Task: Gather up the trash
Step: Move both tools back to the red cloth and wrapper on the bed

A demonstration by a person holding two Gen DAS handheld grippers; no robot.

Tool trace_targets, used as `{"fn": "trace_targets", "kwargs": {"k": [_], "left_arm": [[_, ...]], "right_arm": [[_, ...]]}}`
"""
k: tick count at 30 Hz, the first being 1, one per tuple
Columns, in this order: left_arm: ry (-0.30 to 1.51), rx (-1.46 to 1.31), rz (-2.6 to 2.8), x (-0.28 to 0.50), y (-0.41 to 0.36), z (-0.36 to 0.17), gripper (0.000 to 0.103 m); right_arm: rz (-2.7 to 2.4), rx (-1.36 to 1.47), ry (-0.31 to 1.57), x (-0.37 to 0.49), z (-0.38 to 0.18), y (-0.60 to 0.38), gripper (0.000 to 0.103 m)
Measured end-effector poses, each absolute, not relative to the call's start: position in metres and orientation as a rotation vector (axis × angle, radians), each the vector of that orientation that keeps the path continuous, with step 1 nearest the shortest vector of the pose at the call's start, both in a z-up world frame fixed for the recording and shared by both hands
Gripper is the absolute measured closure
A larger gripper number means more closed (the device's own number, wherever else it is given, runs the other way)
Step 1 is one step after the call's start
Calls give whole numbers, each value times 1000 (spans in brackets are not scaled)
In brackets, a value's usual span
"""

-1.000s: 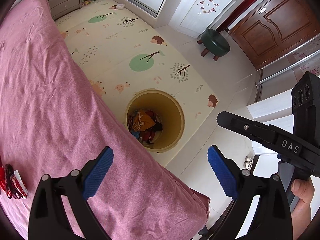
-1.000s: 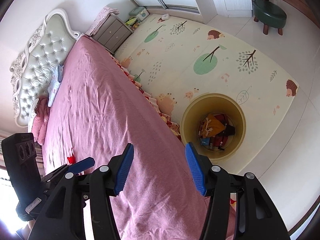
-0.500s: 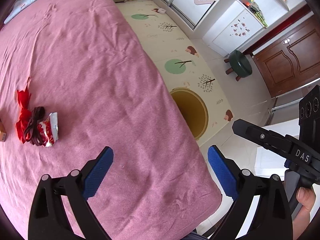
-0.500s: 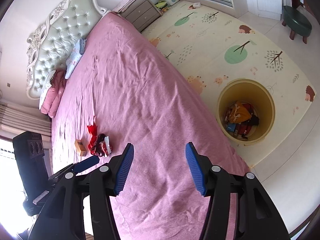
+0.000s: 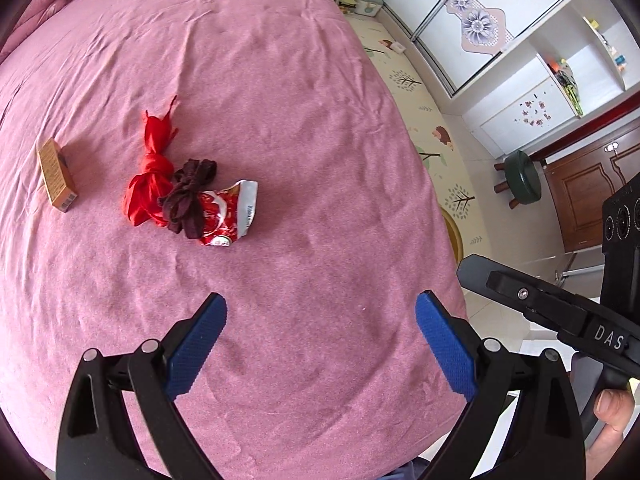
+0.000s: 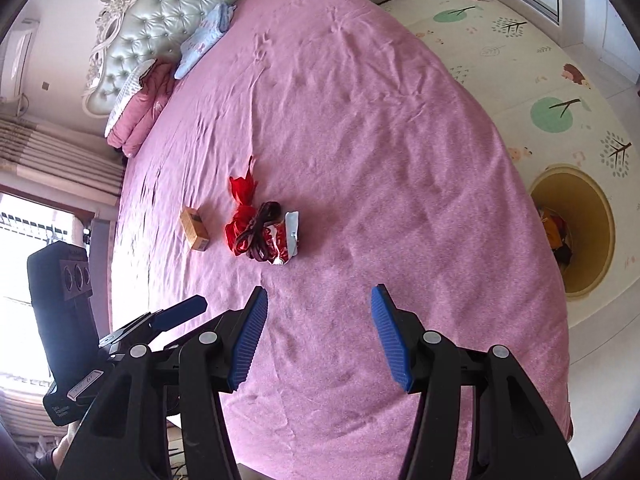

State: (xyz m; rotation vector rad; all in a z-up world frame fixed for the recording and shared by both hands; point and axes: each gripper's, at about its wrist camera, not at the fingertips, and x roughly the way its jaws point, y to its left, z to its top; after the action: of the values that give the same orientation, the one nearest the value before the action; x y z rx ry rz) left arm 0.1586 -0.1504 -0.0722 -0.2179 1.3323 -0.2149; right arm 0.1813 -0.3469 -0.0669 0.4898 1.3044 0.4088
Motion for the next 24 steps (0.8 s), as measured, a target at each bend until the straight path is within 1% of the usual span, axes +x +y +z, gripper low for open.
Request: {"fn": "trace_targets", "kwargs": {"k": [12, 24], "left_arm": [[1354, -276, -129, 199, -80, -96, 8], [1402, -321, -41, 253, -27, -142, 8]], "right_arm": [[463, 447, 1366, 228, -90, -279, 50], [468, 430, 1453, 279, -133, -249, 50]]}}
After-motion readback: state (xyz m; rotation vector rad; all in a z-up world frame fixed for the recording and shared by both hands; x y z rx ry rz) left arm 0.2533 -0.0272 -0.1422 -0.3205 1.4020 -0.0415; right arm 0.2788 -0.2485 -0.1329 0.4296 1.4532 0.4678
